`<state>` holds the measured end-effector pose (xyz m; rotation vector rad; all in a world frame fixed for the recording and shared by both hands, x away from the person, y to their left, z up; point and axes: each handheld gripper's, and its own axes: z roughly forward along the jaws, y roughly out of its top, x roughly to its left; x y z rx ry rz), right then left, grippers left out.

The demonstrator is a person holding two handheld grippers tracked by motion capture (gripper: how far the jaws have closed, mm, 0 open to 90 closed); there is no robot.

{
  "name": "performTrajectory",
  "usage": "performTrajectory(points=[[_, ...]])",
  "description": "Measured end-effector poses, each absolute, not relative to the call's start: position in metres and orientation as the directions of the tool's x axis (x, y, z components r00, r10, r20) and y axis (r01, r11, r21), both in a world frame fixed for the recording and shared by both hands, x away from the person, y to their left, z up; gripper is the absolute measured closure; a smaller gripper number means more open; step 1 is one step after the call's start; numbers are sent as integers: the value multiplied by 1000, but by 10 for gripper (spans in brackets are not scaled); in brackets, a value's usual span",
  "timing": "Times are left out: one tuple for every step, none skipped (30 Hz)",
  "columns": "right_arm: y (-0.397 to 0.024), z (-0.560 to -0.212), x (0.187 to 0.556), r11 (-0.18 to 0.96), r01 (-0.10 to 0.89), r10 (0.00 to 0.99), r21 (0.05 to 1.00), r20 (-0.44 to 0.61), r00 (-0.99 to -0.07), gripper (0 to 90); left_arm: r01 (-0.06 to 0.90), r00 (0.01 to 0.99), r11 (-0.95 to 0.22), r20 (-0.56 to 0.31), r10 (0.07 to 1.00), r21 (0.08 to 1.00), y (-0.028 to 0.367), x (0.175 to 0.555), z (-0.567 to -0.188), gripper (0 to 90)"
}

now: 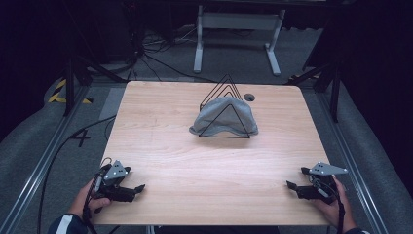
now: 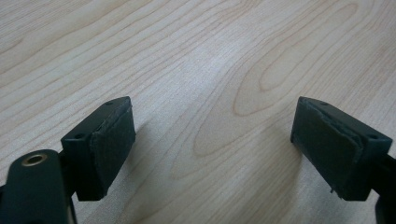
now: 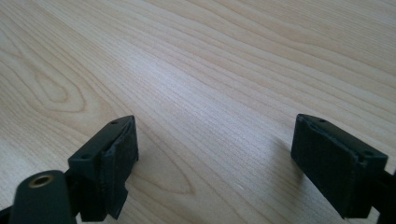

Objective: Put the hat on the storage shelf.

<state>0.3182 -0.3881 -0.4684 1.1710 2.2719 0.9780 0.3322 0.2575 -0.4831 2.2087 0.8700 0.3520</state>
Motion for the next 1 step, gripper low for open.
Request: performTrajectory(points=[[-388, -468, 318, 404, 541, 822, 738, -34, -568, 151, 482, 734, -510, -10, 679, 713, 257, 332, -483, 134]])
